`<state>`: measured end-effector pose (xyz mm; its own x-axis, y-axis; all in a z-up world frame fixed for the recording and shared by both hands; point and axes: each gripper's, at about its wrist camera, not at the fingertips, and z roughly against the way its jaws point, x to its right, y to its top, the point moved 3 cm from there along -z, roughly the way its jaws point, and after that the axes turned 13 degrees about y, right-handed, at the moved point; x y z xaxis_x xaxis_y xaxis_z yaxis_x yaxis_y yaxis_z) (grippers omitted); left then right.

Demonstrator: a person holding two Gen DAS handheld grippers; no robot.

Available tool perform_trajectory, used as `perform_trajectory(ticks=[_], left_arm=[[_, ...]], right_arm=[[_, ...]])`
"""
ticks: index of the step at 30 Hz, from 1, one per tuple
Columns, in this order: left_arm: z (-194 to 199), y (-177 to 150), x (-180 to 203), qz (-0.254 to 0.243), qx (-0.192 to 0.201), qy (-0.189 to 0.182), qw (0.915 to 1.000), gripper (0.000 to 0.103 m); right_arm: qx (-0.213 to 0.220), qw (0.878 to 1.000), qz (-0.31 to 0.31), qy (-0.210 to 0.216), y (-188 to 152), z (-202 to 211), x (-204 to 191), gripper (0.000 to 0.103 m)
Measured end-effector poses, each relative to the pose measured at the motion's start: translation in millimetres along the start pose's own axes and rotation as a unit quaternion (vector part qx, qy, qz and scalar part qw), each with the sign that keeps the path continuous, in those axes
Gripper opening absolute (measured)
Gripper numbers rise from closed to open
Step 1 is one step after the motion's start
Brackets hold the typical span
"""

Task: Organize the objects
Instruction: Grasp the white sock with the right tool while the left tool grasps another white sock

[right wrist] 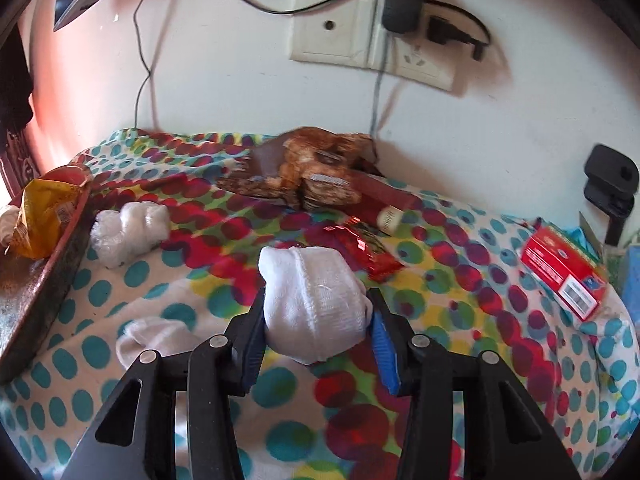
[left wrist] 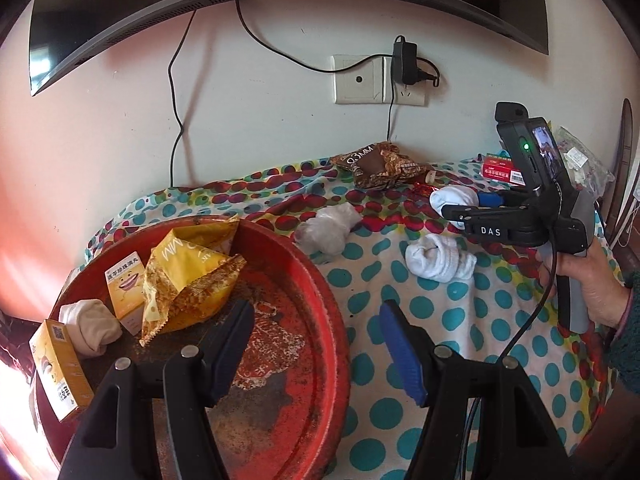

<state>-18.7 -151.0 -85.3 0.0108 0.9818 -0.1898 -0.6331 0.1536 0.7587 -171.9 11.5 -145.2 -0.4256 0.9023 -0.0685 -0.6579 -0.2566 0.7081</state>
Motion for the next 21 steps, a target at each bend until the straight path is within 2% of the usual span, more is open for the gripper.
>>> perform_trajectory(ticks=[3,13,17,21], left_arm=[[1.6,-2.8,13.0,-0.018,0.004,-0.012,0.9997,0.067],[-4.8,-5.3,60.8,-0.047,-0.015,-0.058,0.9971,0.067],[-16.7,5.4,87.8,-0.053,-0.027,-0.077,0.9953,0.067],[-33.6,20.1,108.1,-0.043,-0.044,-0.076,0.9952,0.067]], right_arm=[[0.001,1.0,-0.017,-0.012,-8.1,11.0,17.1,0.044],[0.011,0.996,-0.094,-0.007,-28.7,32.8,62.6,0.044],[0.008,0.997,-0.082,-0.007,-28.1,31.5,56.7,0.044],[0.004,0.998,-0.07,-0.006,-27.7,29.5,51.7,0.044]])
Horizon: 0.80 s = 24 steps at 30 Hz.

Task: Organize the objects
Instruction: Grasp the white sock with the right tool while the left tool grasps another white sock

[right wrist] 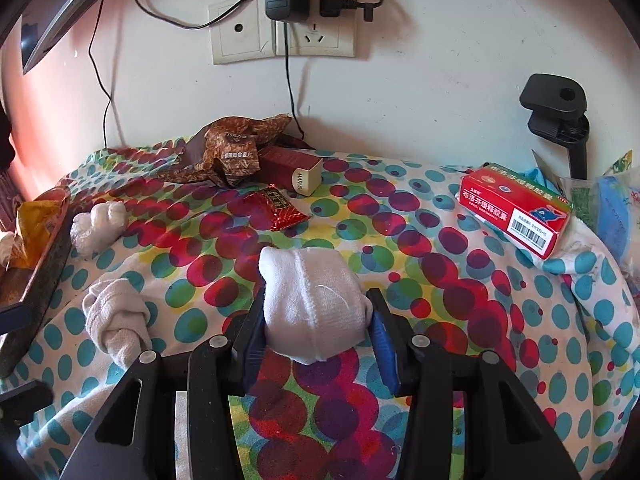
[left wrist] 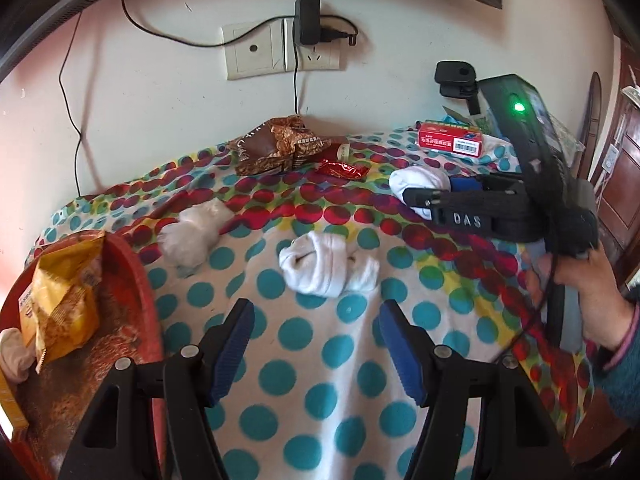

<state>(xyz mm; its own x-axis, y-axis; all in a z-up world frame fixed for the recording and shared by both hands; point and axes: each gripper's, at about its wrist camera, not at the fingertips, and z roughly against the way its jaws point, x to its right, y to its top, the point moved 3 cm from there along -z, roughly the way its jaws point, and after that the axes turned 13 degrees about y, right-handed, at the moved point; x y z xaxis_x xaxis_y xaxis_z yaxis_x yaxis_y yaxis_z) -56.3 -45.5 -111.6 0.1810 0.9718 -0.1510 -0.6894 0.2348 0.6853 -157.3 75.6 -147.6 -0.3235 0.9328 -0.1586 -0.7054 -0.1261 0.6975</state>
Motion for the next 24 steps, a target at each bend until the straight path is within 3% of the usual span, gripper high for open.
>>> perform_trajectory(ticks=[3,8,15,18,24], left_arm=[[-12.1,11.8,4.7,0.021,-0.014,-0.009,0.9997,0.067],[-33.9,27.7,8.2,0.031,-0.031,0.008,0.999,0.067],[-62.2,32.6,8.0,0.051,-0.061,0.022,0.9966,0.067],[-71.1,32.6,7.5,0.066,-0.073,0.018,0.995,0.072],[-74.6,31.3,14.1,0.056,-0.068,0.02,0.9959,0.072]], right_arm=[[0.0,1.0,0.0,0.003,0.0,-0.1,0.3,0.044],[0.002,1.0,-0.017,0.013,-0.1,-0.2,5.8,0.044],[0.001,0.998,-0.053,0.038,-1.0,-2.5,16.5,0.044],[-0.003,0.998,-0.057,0.042,-1.1,-4.4,16.5,0.045],[-0.01,0.998,-0.056,0.038,0.5,-10.6,13.0,0.046]])
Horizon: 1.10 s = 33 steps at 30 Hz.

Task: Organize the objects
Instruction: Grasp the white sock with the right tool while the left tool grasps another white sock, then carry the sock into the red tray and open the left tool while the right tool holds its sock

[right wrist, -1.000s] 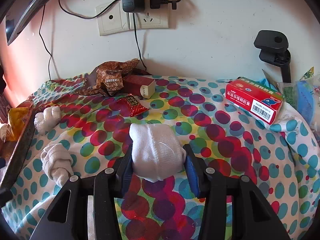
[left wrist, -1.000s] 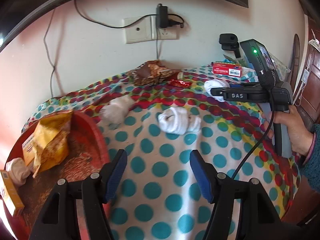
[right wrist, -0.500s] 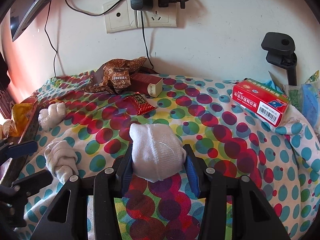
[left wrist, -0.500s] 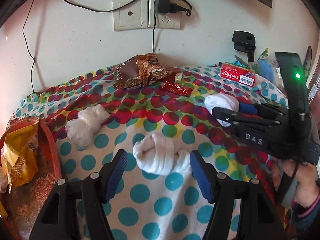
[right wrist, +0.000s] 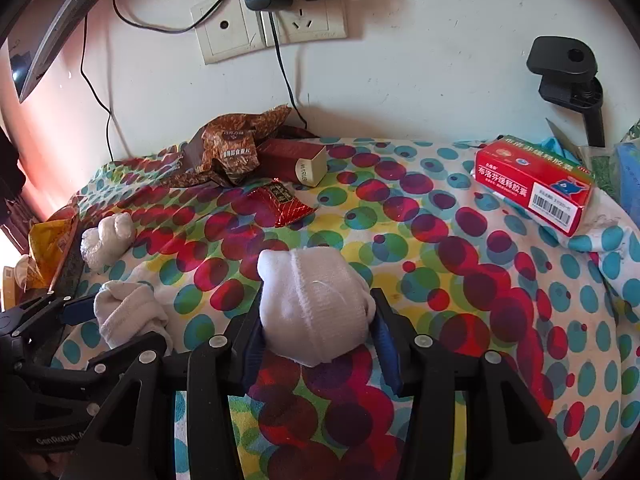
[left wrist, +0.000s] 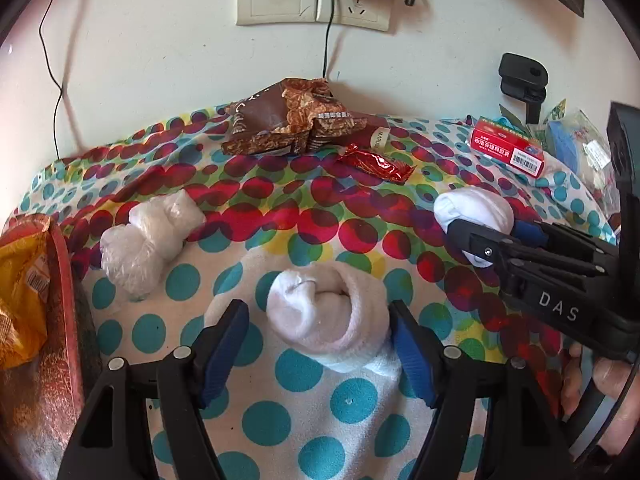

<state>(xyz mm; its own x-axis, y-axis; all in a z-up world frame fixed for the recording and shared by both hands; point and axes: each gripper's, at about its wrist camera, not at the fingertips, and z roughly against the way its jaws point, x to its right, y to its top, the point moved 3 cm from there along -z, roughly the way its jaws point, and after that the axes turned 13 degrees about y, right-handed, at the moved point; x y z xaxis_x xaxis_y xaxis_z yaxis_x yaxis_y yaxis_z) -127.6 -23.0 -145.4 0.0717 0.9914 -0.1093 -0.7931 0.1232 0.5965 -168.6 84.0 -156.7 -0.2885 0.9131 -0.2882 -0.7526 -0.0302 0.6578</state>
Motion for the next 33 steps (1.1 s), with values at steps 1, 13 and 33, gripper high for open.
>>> perform_trajectory(ticks=[1,13,33], left_arm=[[0.2,-0.2,0.7,0.001,0.001,-0.007,1.0,0.063],[5.9,-1.5,-0.1,0.022,-0.007,-0.02,0.9995,0.043],[36.6,-19.1,-5.1,0.023,0.007,0.017,0.9996,0.043]], right_arm=[[0.0,1.0,-0.002,0.0,0.0,-0.4,0.4,0.046],[-0.012,1.0,-0.003,-0.016,0.9,-4.6,2.7,0.046],[-0.036,0.997,0.03,-0.056,1.8,-15.7,-5.7,0.046]])
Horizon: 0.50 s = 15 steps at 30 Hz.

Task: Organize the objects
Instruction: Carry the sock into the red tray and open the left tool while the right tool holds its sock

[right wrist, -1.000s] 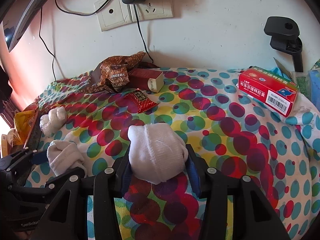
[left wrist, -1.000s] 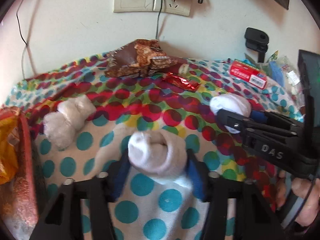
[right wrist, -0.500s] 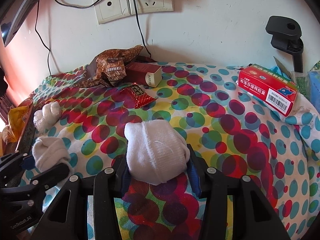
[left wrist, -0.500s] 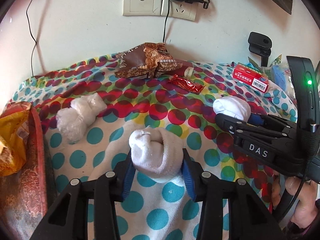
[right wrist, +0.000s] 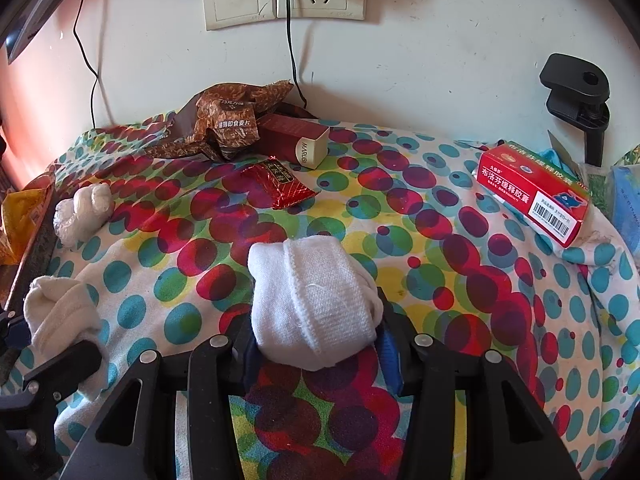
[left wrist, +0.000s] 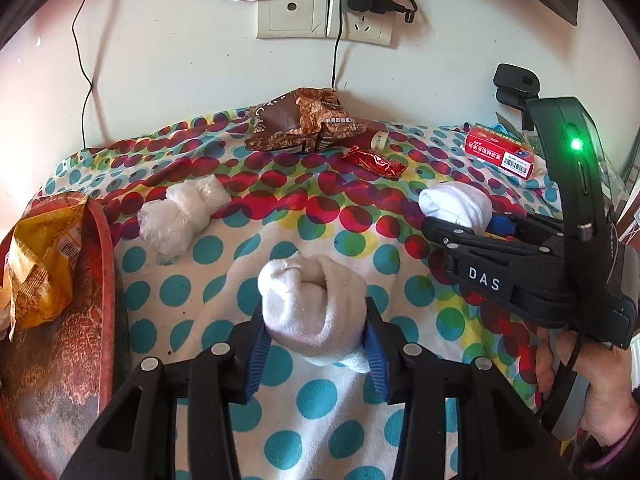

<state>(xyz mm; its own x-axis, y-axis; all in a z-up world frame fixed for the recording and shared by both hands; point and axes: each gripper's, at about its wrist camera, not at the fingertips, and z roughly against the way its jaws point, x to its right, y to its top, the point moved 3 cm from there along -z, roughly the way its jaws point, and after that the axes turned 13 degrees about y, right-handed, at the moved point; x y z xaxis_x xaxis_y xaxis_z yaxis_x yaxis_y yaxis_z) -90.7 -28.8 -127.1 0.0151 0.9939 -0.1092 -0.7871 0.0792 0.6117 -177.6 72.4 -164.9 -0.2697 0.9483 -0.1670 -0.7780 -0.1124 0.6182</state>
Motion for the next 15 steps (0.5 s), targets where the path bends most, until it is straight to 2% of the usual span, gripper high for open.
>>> perform_trajectory(ticks=[10,15], left_arm=[[24.0,-11.9,-15.6,-0.001,0.013,0.008,0.9999,0.043],[35.8,-21.9,-28.8,-0.019,0.024,0.017,0.9994,0.043]], right_arm=[[0.0,1.0,-0.001,0.001,0.3,-0.3,0.7,0.046],[-0.001,1.0,0.004,0.003,0.3,-0.5,0.8,0.046]])
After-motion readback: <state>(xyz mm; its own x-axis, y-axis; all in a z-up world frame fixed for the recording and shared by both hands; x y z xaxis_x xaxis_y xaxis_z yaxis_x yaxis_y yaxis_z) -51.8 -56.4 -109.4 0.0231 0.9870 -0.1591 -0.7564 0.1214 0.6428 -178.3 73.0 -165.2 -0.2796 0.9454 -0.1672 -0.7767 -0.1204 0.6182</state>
